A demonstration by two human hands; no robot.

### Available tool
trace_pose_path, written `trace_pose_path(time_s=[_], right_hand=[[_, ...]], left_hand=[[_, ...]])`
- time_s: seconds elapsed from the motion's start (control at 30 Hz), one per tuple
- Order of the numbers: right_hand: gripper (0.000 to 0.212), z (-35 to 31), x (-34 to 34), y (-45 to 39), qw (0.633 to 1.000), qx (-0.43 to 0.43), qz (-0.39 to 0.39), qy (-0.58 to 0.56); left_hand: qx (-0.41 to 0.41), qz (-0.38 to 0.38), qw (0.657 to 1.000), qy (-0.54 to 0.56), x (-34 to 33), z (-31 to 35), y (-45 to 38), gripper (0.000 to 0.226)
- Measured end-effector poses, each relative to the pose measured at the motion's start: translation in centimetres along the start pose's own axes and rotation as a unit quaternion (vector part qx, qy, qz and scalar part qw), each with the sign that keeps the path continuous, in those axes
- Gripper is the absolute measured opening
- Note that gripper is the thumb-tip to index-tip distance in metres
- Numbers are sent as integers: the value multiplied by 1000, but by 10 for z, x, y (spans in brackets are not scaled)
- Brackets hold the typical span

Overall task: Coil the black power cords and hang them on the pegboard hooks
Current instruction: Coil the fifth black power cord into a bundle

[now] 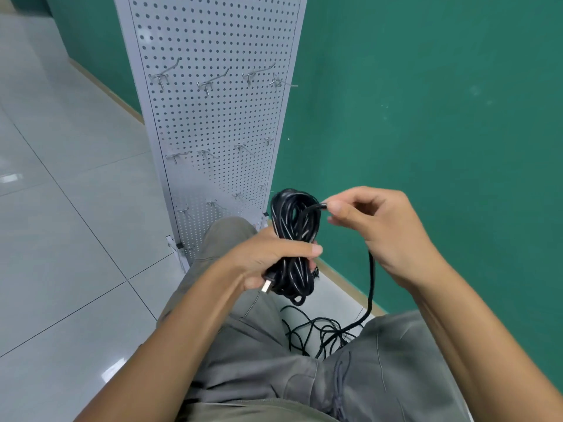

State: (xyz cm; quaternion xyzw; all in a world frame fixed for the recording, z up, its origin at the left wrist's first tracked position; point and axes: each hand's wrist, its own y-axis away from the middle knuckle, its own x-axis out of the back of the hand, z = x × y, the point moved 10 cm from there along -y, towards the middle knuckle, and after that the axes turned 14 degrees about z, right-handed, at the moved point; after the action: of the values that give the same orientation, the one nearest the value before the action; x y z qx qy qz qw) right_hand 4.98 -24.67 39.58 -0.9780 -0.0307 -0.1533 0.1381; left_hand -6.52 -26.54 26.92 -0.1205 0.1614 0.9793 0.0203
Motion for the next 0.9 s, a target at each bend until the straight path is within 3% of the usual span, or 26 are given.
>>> trace_pose_path(time_s=[0.2,0.4,0.53,0.67,0.77,0.83,0.9], right_hand=[[21,-3,-16,0,996,11,34,77],[29,11,-36,1,998,-51,9,-26],[22,15,-46,-5,997,-57,12,-56],[7,24,-50,-14,986,-86,-11,-144],[8,30,-47,-18,983,-90,-26,-160],[22,36,-43,-17,985,-88,-26,-146],[50,51,-46,-11,981,-112,-57,-147]], left_hand=[[7,-26,999,17,-18,-7,3,36],[-29,-21,999,18,-17,1,4,54],[-42,-10,999,29,-16,0,2,38],[-35,3,999,32,-17,-5,-1,41],[-43,35,998,35,-13,-4,-4,27],[-51,62,995,50,-7,-1,-5,10],[-43,105,989,93,7,2,-8,10]])
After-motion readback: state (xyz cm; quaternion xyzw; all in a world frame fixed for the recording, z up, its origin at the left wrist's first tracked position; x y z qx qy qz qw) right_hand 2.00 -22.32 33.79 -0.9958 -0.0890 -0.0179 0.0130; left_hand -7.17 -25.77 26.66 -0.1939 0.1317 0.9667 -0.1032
